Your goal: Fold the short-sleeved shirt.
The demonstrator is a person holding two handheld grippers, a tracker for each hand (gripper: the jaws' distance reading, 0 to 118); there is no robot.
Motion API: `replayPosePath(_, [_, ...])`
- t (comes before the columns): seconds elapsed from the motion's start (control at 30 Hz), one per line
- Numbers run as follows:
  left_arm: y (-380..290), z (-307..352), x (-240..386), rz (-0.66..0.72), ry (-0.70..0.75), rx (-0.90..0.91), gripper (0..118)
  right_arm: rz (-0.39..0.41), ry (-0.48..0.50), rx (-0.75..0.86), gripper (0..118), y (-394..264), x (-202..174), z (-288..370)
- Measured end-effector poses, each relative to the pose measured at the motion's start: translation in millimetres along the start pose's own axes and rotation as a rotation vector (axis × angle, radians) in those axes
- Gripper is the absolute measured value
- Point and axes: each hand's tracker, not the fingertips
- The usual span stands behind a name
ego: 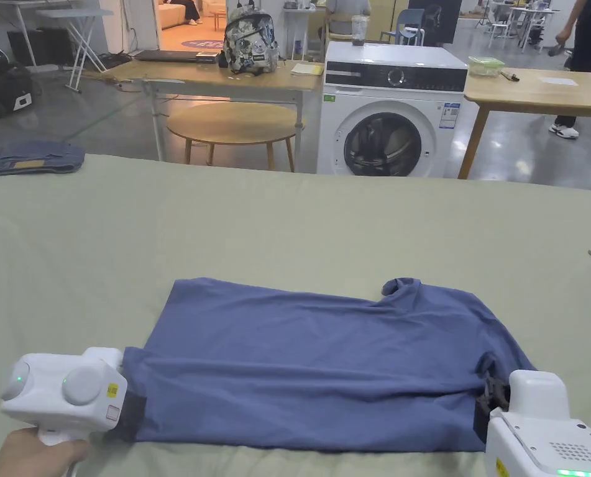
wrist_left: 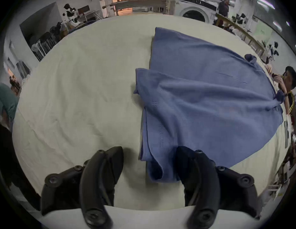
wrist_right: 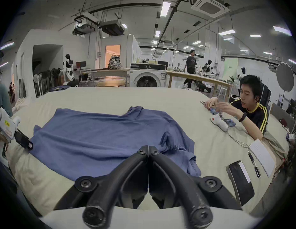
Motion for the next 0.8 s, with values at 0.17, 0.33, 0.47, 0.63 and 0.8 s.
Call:
replayPosePath(0.17, [-10.7,7.5,7.4,-0.073,-0.006,0.050,3,-0.039,-0.024,-0.066,0,-0.3,25.0,-4.2])
replayPosePath(0.33, [-16.7,15.7,-5.3,-0.003,-0.042,0.117,0,-0.064,-0.063,-0.198,0,4.8,70.7,-23.1])
replayPosePath(0.47, [-20.3,20.9,-6.2,0.003,-0.055,0.130,0,-0.067,-0.009,-0.354,46,5.6,103.1,-59.8])
replayPosePath(0.63, [-25.1,25.4,0.9,-0.010,-0.047,0.128,0,-0.035,0.028,-0.470,69,0.0,101.2,-90.9])
replayPosePath(0.8, [-29.8,27.1,3.4,-0.009,-0.046,0.122,0,0.053,0.028,-0.563,63,-21.1,82.1,-104.5])
